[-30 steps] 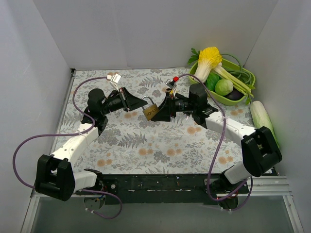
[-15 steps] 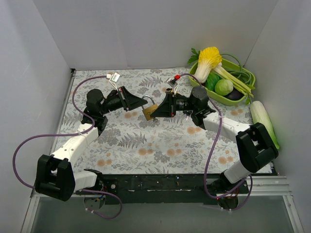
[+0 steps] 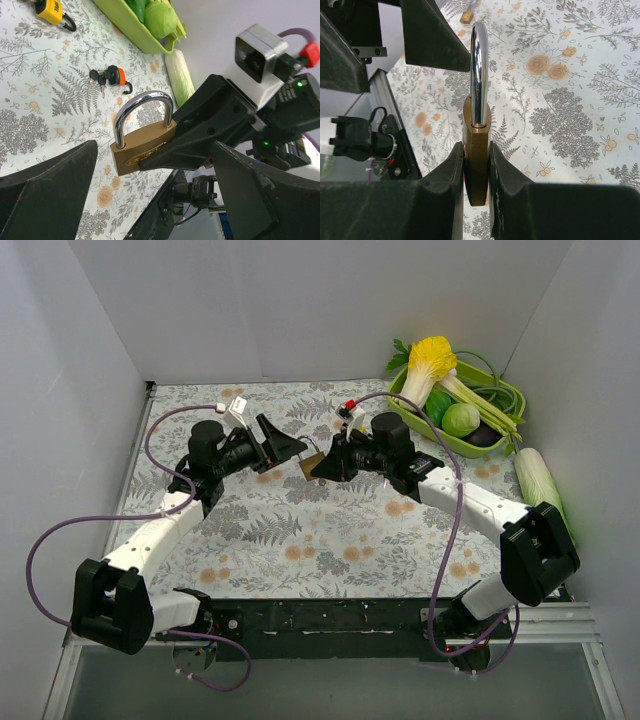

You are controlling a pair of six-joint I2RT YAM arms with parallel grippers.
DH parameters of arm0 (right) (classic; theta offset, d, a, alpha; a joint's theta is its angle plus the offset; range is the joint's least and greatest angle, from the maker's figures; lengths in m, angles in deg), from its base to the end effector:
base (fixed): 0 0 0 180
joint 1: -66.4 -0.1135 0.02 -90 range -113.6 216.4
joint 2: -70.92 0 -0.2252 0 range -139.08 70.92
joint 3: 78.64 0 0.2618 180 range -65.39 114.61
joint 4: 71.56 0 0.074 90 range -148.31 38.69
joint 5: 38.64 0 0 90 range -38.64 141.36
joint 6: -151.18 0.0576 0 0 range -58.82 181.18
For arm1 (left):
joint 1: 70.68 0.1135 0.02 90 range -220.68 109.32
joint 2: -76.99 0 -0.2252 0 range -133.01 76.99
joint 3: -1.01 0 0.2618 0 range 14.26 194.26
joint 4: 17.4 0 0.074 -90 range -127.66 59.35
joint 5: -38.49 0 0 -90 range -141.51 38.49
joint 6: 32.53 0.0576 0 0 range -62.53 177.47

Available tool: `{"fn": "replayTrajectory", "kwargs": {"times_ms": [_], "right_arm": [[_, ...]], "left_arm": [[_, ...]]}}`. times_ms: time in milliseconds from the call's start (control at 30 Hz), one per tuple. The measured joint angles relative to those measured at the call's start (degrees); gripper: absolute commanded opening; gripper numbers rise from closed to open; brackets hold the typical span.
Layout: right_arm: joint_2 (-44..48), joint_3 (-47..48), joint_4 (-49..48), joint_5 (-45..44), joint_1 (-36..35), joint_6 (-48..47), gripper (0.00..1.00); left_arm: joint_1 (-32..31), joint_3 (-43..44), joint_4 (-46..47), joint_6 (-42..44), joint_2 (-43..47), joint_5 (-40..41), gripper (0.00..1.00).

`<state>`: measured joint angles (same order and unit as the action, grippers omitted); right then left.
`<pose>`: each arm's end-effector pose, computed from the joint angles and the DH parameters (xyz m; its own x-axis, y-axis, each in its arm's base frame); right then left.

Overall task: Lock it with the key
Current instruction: Lock the lock.

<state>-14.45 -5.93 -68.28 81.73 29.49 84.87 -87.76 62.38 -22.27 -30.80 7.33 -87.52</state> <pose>0.2833 0.2492 0.2466 -0.5655 0.0088 -0.8247 -0.7422 0.4306 0.5135 0.2942 -0.1258 0.2595 -0.7910 -0.6028 0.1044 -0.1938 0.0851 -0.9773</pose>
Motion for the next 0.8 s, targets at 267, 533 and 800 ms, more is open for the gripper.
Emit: {"fn": "replayTrajectory", "kwargs": {"times_ms": [267, 533, 800], "right_arm": [[0.07, 2.71, 5.79, -8.37, -4.59, -4.94, 0.01], [-0.50, 5.62, 7.50, -14.69, -7.41, -5.99, 0.01], [-2.58, 6.80, 8.70, -17.99, -9.60, -6.01, 0.01]], "left_arm": [[-4.94, 1.95, -7.10, 1.14, -1.31, 7.63, 0.98], [-6.29, 3.89, -11.91, 2.01, -3.19, 12.37, 0.98], [-6.67, 4.00, -13.35, 0.90, -3.56, 13.60, 0.88]]}}
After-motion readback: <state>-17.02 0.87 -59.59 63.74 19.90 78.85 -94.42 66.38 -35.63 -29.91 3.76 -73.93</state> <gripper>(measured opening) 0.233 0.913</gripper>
